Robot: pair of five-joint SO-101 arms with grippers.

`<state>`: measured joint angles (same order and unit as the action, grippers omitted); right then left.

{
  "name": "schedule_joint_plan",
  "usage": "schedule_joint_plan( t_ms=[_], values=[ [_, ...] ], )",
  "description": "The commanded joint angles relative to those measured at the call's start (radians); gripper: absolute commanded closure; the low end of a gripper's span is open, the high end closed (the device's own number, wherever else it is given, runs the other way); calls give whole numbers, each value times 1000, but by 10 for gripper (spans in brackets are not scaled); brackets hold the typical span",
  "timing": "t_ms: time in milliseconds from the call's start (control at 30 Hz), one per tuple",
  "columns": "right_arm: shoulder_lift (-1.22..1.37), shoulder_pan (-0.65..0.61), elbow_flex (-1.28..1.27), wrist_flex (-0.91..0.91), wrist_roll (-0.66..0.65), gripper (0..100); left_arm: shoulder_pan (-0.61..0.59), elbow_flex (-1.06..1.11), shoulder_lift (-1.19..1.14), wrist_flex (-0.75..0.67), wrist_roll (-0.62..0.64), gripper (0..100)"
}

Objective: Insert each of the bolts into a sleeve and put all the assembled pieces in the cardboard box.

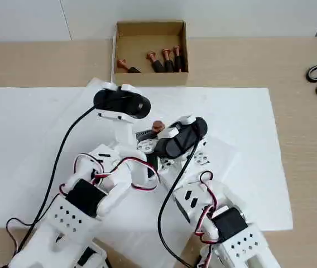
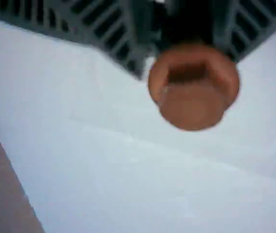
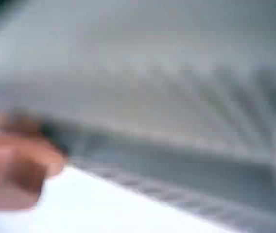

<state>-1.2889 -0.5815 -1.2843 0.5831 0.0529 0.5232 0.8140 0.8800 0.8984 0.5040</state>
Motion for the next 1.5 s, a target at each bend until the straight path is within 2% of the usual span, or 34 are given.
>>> schedule_joint_plan(
  t_ms=[0, 67, 167, 300, 400, 533, 700, 933, 1033, 1267, 1467],
  values=[
    [-25, 1, 14, -19, 6, 995, 2, -171, 21, 186, -9, 756],
    [-25, 1, 14, -19, 6, 995, -3, -252, 21, 296, -63, 753],
    [-25, 2, 14, -19, 6, 995, -103, -378, 23, 416, -221, 753],
    [-25, 4, 14, -19, 6, 995, -334, -544, 23, 548, -396, 752],
    [-18, 16, 15, -18, 5, 995, -506, -561, 23, 589, -516, 752],
    [2, 101, 71, 21, 6, 995, -647, -550, 20, 643, -566, 752],
    [236, 111, 394, 176, 5, 995, -666, -464, 20, 643, -566, 753],
    [786, 142, 931, 171, -8, 995, -669, -435, 21, 643, -563, 753],
    [1032, 173, 1111, 64, -17, 995, -671, -435, 21, 643, -563, 754],
    [1573, 213, 1465, -328, -23, 995, -671, -435, 21, 651, -563, 754],
    [1979, 214, 1791, -469, -23, 995, -672, -435, 21, 664, -562, 754]
  ],
)
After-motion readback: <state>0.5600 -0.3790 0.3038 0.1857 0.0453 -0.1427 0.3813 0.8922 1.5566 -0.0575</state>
